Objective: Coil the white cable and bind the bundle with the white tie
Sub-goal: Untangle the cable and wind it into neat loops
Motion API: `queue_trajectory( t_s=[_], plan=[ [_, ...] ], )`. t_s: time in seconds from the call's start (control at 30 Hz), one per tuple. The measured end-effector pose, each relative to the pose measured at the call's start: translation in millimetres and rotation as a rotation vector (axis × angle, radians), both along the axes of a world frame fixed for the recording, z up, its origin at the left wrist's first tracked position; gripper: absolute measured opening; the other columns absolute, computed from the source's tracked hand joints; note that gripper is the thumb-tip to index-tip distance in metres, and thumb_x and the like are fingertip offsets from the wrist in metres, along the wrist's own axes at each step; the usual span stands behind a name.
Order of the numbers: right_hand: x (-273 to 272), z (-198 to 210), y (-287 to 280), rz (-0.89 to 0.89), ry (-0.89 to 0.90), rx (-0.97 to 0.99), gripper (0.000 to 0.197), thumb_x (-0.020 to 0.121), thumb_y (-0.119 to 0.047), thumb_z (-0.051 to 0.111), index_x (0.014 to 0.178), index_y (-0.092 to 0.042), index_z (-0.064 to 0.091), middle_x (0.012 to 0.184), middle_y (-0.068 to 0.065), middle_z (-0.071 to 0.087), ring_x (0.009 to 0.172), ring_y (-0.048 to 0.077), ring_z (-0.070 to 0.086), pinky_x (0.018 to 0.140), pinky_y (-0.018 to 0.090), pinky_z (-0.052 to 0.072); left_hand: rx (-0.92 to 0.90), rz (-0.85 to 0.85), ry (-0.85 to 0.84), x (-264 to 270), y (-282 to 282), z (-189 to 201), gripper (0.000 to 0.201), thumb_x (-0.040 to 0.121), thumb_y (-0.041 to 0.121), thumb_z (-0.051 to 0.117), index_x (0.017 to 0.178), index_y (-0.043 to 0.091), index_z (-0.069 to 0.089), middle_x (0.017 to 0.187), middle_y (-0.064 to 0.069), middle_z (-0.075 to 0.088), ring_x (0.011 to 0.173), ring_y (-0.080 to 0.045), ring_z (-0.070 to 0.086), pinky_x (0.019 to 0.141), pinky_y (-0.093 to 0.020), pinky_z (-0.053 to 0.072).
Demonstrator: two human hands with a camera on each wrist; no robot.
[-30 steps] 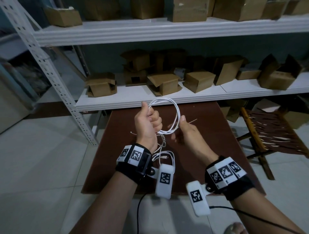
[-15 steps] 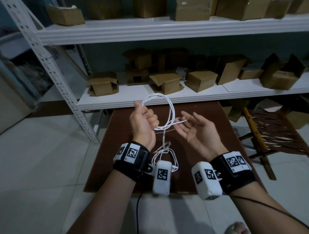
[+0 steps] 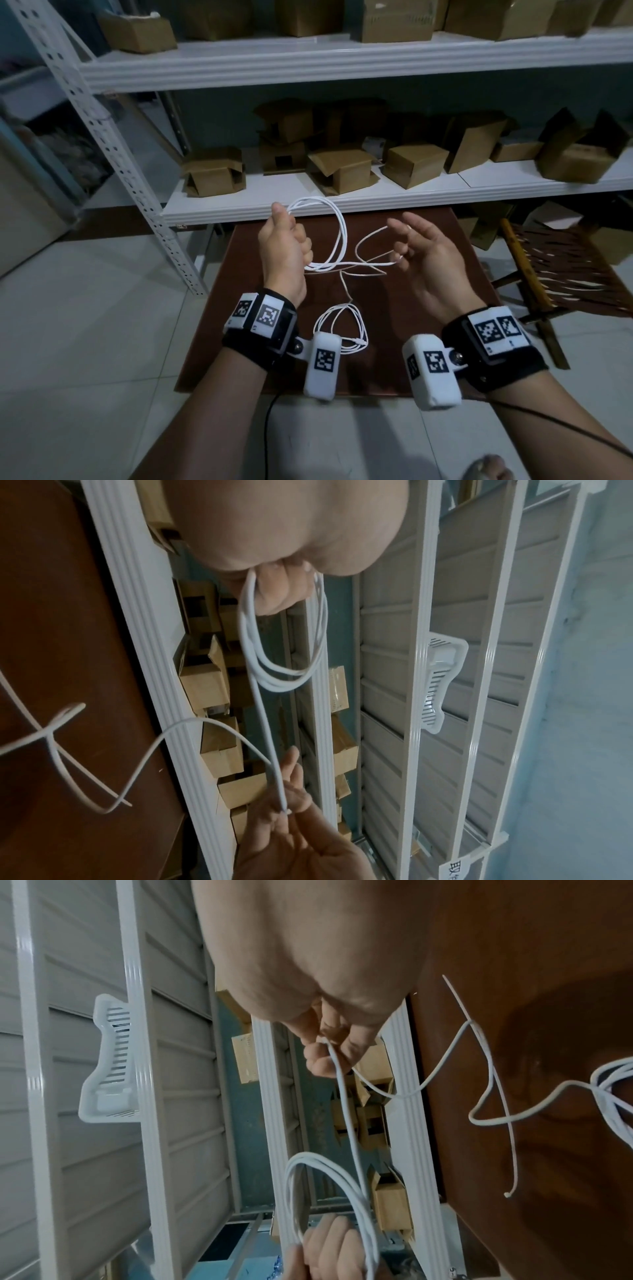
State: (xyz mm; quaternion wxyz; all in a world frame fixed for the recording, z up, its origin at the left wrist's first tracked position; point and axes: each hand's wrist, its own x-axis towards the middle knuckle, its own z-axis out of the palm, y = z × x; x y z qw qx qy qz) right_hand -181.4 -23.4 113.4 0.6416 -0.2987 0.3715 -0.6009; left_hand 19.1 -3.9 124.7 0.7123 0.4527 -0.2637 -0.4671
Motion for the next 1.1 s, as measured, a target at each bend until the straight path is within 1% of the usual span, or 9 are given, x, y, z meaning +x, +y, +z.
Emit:
queue_trajectory(
  t_s=[0.1,0.23,0.37,0.47,0.53,0.6,0.7,0.87,1.1],
  plan=[
    [-4,0,-1,-0.037,0.085,-0.049,0.034,0.109,0.002,0.042,0.140,-0.007,0.053,0.129,0.012,0.072,0.065,0.011,0.057,0.053,0.021,0.049,0.039,-0.049,-0.052,0,-1,0,0.042,0.114,0.045,0.036,0.078,0.023,0.040,0.058,0.007,0.027,0.043,-0.005,0.020,0.036,-0.020,0.017],
    [-1,1,3,0.021,0.219,-0.184,0.035,0.110,0.002,0.042,0.140,-0.010,0.054,0.135,0.006,0.072,0.069,0.012,0.060,0.049,0.018,0.042,0.137,-0.185,-0.219,-12,-1,-7,0.041,0.113,0.044,0.039,0.078,0.022,0.041,0.054,0.009,0.031,0.042,-0.006,0.022,0.036,-0.020,0.016],
    [-1,3,4,0.078,0.296,-0.286,0.037,0.109,0.003,0.043,0.142,-0.010,0.054,0.139,0.003,0.070,0.079,0.012,0.065,0.053,0.017,0.049,0.170,-0.287,-0.241,-18,-4,-9,0.043,0.113,0.043,0.040,0.076,0.023,0.038,0.055,0.007,0.028,0.039,-0.004,0.021,0.035,-0.018,0.013],
    [-3,1,2,0.099,0.333,-0.329,0.042,0.108,0.007,0.040,0.145,-0.007,0.052,0.141,0.003,0.069,0.090,0.012,0.066,0.072,0.020,0.056,0.174,-0.375,-0.212,-19,-3,-6,0.044,0.113,0.045,0.040,0.075,0.023,0.038,0.056,0.007,0.028,0.039,-0.003,0.020,0.034,-0.017,0.013],
    [-5,-1,1,0.117,0.343,-0.357,0.043,0.107,0.008,0.041,0.146,-0.006,0.052,0.143,0.005,0.067,0.102,0.015,0.064,0.093,0.025,0.054,0.179,-0.438,-0.209,-21,-2,-5,0.045,0.113,0.046,0.039,0.074,0.023,0.038,0.055,0.008,0.027,0.039,-0.003,0.019,0.035,-0.017,0.012],
    [-6,-1,1,0.155,0.323,-0.367,0.043,0.107,0.007,0.041,0.148,-0.006,0.051,0.146,0.007,0.065,0.108,0.018,0.062,0.102,0.029,0.052,0.179,-0.478,-0.208,-25,-1,-5,0.046,0.113,0.046,0.039,0.073,0.023,0.037,0.055,0.008,0.026,0.039,-0.003,0.018,0.035,-0.016,0.011],
    [-4,2,4,0.212,0.294,-0.355,0.043,0.108,0.005,0.040,0.149,-0.006,0.050,0.149,0.006,0.063,0.115,0.022,0.065,0.098,0.031,0.055,0.167,-0.484,-0.189,-27,0,-4,0.046,0.113,0.045,0.038,0.073,0.023,0.038,0.056,0.008,0.026,0.039,-0.003,0.018,0.035,-0.017,0.012],
    [2,3,12,0.271,0.302,-0.308,0.040,0.112,-0.006,0.041,0.150,-0.013,0.050,0.149,0.000,0.064,0.136,0.017,0.061,0.102,0.048,0.057,0.151,-0.465,-0.180,-29,0,-4,0.044,0.114,0.044,0.038,0.075,0.022,0.039,0.057,0.007,0.027,0.041,-0.004,0.018,0.036,-0.019,0.012],
    [9,4,18,0.303,0.270,-0.229,0.039,0.112,-0.017,0.046,0.151,-0.018,0.052,0.149,-0.005,0.063,0.129,0.024,0.063,0.101,0.052,0.059,0.127,-0.393,-0.203,-28,1,-2,0.044,0.114,0.042,0.037,0.075,0.021,0.040,0.055,0.008,0.029,0.039,-0.003,0.021,0.034,-0.018,0.016]
  ],
)
